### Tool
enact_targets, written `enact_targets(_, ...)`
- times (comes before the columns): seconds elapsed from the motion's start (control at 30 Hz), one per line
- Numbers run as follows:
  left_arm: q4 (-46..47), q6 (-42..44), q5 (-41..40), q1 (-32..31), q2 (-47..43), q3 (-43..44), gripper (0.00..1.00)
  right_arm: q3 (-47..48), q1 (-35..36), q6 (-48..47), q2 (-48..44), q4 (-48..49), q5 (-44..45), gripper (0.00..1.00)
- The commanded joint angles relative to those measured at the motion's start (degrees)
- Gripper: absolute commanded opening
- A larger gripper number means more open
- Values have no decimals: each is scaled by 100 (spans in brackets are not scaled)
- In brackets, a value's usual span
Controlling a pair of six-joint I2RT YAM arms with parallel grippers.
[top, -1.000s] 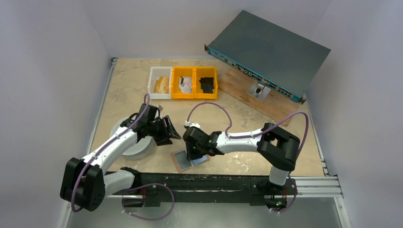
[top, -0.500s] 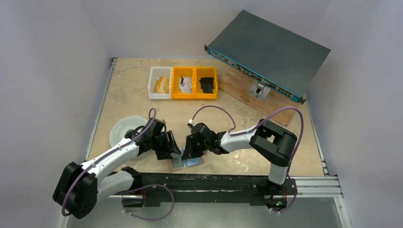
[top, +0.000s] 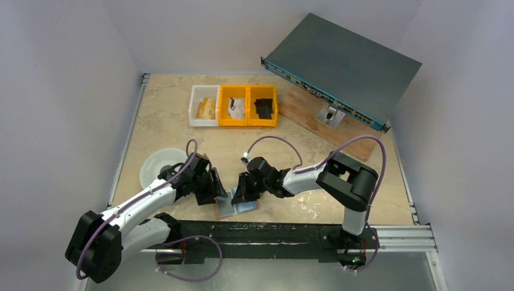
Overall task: Take the credit cards out of the card holder
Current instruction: Remove the credit card from the card holder.
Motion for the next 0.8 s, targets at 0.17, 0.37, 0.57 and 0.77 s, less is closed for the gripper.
enact_targets(0.17, 323, -153, 38, -109, 152, -222, 55, -355, 29, -202, 529, -999, 422, 1)
enact_targets(0.37, 639, -243, 236, -166, 178, -289, 55, -368, 35, -210, 556, -972, 394, 1)
enact_targets(0.57, 755, -246, 366, -271, 187, -147, 50, -333, 31, -235, 569, -980, 382, 0)
enact_targets(0.77, 779, -265, 381, -323, 190, -35, 26, -315, 30, -246, 473, -998, 383, 3)
